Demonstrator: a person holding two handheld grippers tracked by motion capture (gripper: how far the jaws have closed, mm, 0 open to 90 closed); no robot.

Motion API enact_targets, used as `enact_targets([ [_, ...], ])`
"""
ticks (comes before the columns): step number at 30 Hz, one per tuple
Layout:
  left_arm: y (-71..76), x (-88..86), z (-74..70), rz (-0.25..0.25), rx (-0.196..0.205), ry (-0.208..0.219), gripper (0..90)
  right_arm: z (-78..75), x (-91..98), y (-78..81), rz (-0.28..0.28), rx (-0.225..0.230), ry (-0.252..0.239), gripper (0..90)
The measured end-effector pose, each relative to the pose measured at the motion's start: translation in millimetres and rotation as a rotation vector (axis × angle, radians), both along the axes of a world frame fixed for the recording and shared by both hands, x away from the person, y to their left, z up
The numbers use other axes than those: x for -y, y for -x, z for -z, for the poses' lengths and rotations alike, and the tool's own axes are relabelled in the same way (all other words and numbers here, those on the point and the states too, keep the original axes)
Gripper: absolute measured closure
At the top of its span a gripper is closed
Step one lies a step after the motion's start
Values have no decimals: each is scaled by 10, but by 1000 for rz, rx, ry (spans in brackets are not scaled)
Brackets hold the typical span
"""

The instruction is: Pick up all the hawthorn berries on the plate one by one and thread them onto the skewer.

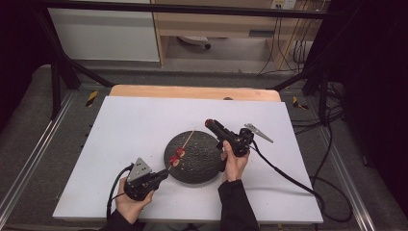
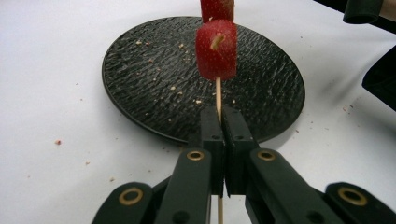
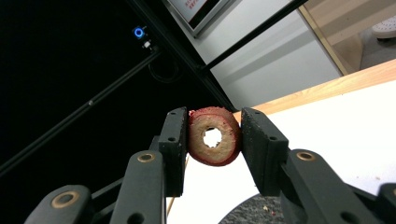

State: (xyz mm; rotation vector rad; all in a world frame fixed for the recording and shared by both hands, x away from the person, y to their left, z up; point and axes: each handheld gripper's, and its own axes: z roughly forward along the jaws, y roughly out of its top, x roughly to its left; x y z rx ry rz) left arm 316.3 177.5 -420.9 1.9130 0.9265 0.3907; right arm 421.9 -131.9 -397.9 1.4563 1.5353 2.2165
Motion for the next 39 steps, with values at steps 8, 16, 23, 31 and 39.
enact_targets([
  [8,30,101,-7,11,7,0,882,-45,33,-13,12,8,-24,627],
  [16,43,205,-28,21,9,8,882,-53,37,-17,20,7,-44,627],
  [23,38,263,-34,20,3,18,882,-35,22,-21,25,5,-54,627],
  [31,42,305,-31,25,-6,25,883,-11,1,-24,32,1,-67,628],
  [39,34,330,-26,18,-18,36,883,9,-13,-24,32,-3,-71,627],
])
